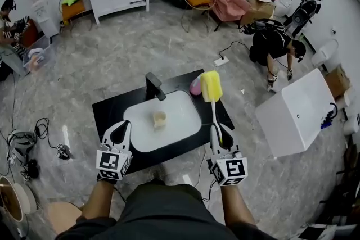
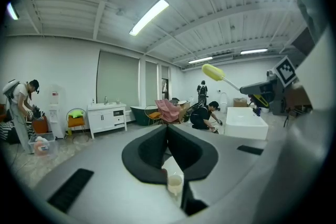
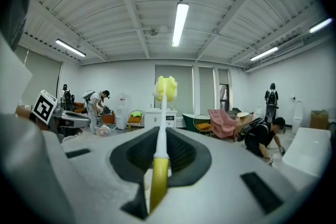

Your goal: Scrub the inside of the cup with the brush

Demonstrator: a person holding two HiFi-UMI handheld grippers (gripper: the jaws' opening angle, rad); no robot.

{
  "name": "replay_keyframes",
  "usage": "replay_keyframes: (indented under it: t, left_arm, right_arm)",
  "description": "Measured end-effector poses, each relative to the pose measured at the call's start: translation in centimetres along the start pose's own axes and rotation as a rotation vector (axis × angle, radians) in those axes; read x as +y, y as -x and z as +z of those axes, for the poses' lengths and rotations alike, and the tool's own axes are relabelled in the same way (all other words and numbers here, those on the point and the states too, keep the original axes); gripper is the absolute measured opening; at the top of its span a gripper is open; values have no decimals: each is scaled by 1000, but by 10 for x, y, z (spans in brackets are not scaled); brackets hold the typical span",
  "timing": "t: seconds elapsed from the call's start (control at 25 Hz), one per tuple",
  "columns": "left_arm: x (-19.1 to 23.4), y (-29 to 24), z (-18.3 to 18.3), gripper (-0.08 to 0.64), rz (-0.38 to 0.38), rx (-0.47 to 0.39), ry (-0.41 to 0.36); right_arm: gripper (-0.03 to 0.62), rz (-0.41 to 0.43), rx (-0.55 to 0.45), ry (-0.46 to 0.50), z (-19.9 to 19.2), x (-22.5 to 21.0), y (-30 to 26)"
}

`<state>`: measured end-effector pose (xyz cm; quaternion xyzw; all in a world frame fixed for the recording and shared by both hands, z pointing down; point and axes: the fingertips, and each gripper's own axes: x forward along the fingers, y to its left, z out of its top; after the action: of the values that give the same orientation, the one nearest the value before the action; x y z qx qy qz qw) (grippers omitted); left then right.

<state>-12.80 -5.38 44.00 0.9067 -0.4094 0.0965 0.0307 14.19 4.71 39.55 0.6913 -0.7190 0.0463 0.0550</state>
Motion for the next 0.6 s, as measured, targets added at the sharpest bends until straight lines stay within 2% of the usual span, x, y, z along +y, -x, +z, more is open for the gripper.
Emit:
replay_keyframes:
  t: [0.24,0.48,0.56,0.6]
  left_arm:
    - [8,-32,-6,3,33,31,36]
    - [9,-50,-5,10,104,30,88]
    - [5,-51,-2,65,110,19,127]
    - [3,-52,-2,136,111,16,146]
  right_arm:
    - [37,60,7,16,5,-9,-48]
    - [37,161,22,13,3,-25,-89]
    - [37,187,12,19,10,-33,-98]
    - [37,195,7,20,13,-38,-102]
